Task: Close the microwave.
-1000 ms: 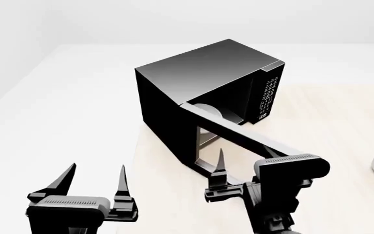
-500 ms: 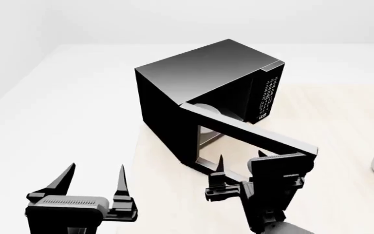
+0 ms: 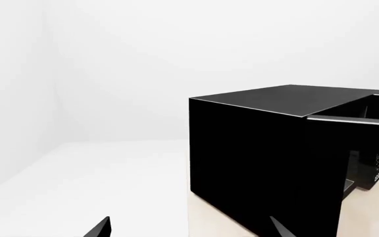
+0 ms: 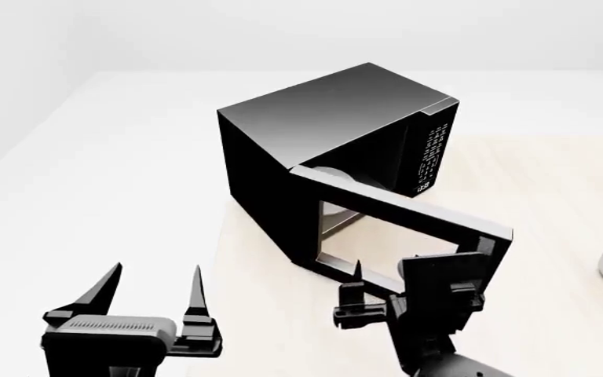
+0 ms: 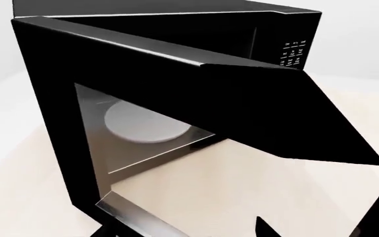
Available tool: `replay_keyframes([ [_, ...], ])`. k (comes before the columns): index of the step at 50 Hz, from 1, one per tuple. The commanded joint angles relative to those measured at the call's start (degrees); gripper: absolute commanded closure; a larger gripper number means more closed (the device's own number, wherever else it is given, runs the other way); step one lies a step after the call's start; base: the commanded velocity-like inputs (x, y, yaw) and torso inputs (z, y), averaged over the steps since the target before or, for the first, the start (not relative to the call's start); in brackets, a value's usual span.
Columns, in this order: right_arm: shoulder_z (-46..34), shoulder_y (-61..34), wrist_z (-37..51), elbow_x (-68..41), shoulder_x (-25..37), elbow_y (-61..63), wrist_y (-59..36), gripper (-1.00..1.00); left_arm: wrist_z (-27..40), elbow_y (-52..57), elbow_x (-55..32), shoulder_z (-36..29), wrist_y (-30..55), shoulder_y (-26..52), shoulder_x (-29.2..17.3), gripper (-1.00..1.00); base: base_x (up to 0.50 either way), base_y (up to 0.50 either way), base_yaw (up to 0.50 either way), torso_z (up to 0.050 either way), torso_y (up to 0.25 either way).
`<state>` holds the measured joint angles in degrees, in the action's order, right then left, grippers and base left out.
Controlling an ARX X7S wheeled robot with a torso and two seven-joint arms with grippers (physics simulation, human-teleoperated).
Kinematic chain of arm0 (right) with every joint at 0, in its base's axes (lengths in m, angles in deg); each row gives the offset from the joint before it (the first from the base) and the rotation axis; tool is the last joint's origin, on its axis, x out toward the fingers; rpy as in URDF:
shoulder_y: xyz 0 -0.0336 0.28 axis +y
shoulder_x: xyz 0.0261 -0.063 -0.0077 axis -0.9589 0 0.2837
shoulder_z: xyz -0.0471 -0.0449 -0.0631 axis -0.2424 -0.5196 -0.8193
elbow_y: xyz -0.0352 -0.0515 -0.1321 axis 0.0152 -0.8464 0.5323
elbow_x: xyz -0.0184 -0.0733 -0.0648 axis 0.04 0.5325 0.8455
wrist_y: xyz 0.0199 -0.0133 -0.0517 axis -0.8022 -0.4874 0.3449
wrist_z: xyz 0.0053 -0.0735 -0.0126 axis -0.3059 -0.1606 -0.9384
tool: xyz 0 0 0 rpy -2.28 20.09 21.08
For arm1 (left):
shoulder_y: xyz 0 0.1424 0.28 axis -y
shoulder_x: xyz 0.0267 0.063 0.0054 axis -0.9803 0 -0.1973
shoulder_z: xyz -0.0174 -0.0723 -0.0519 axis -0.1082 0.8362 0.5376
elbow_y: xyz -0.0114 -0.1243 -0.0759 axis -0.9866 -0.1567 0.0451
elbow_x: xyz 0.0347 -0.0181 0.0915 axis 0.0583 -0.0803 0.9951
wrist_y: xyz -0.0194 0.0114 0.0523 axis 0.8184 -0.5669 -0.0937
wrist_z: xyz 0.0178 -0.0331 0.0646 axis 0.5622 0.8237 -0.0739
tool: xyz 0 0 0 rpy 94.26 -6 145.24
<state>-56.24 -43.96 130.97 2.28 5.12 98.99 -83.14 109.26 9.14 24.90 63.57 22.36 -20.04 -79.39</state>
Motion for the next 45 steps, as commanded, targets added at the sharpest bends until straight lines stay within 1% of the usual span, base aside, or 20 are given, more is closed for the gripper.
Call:
replay_keyframes([
  [1, 0.26, -0.59, -0.57, -0.97, -0.41, -2.63, -0.08, -1.0, 0.02, -0.57, -0.06, -0.16, -0.28, 0.28, -0.06, -1.0, 0.0, 0.0, 0.0, 0.0, 0.0],
  [26, 1.09, -3.91, -2.69, 1.94, -2.64, -9.52, 1.46, -1.0, 0.12, -1.06, -0.6, -0.14, -0.55, 0.58, -0.47, -1.0, 0.0, 0.0, 0.0, 0.0, 0.0],
  [45, 1.38, -6.22, -6.57, 2.35, -3.43, -14.07, 2.16, -1.0, 0.57, -1.06, -0.73, -0.46, -0.34, 0.92, -0.56, -1.0, 0.0, 0.0, 0.0, 0.0, 0.0],
])
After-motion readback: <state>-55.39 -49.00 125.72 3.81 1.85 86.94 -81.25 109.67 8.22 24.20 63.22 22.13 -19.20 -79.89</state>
